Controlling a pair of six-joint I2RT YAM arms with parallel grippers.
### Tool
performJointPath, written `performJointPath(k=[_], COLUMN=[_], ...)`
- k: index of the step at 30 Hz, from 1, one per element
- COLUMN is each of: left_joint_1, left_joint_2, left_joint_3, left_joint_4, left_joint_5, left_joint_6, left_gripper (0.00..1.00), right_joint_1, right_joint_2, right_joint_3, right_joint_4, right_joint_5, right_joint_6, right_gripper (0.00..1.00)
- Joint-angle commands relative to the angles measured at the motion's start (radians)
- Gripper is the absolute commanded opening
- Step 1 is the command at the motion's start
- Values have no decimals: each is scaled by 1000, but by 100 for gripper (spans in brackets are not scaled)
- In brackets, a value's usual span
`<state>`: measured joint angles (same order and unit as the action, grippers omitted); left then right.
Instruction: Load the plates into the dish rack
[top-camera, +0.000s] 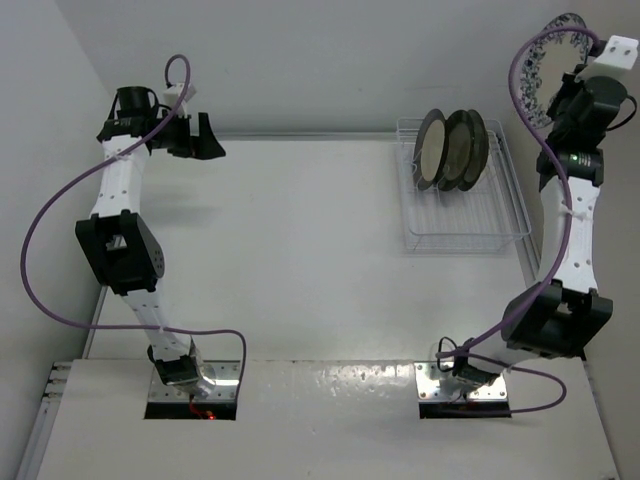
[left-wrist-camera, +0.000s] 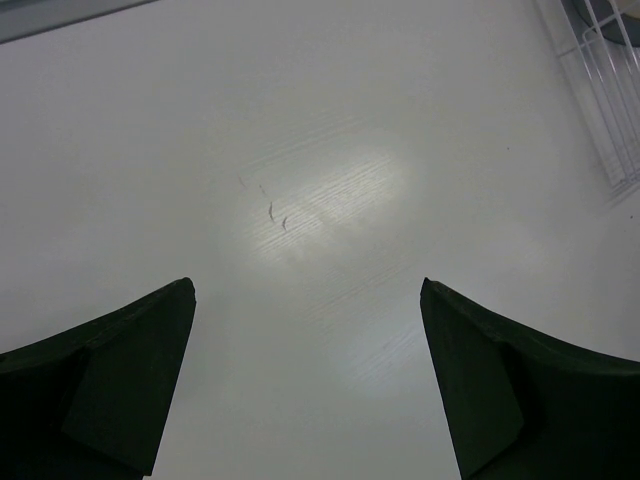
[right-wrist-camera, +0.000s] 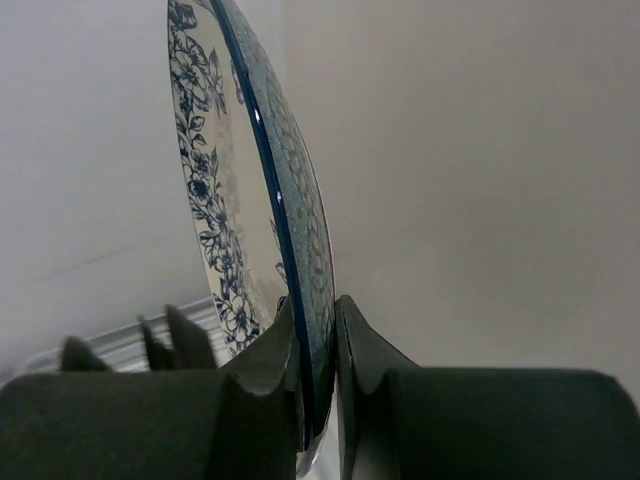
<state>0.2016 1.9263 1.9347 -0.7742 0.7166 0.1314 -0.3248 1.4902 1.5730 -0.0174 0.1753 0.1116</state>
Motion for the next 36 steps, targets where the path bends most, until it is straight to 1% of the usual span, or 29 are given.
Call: performJointPath(k=[1,3,6,11,14,15,20,23,28,33,34,36], left_joint_1=[-2,-2,-2,-2,-2,-2,-11,-11,-11,-11,-11,-11], left_joint_2=[-39,-49,-59,-69,-69,-69,-69,-69,-69,-69,-69,-69], left_joint_3=[-32,-45,-65,-74,-74,-74,-74,-83,-83,-83,-83,-92], left_joint_4=[16,26,26,35,35,35,35,35,35,35,35,35], left_joint_5=[27,27,27,27,27,27,27,27,27,27,27,27], left_joint_6=[-10,-10,-10,-10,-10,-10,-1,-1,-1,-1,-1,-1], left_gripper=[100,100,100,100,100,100,100,100,100,100,100,100], right_joint_1=[-3,0,-2,4,30,35,55,72,95,124,142,154], right_joint_2=[8,25,31,71,90,102,117,122,151,192,199,214], right_joint_3=[30,6,-46,-68,-83,-100,-126,-177,-215,-218,-225,-211], right_joint_4=[244,229,249,229,218,218,188,214,237,272,319,324], right_joint_5=[11,-5,-5,4,38,71,118,142,179,237,262,283], right_joint_6=[-186,-222,-225,-230,-230,-227,-193,-201,-190,-225,-249,-259], right_gripper=[0,0,0,0,0,0,0,0,0,0,0,0])
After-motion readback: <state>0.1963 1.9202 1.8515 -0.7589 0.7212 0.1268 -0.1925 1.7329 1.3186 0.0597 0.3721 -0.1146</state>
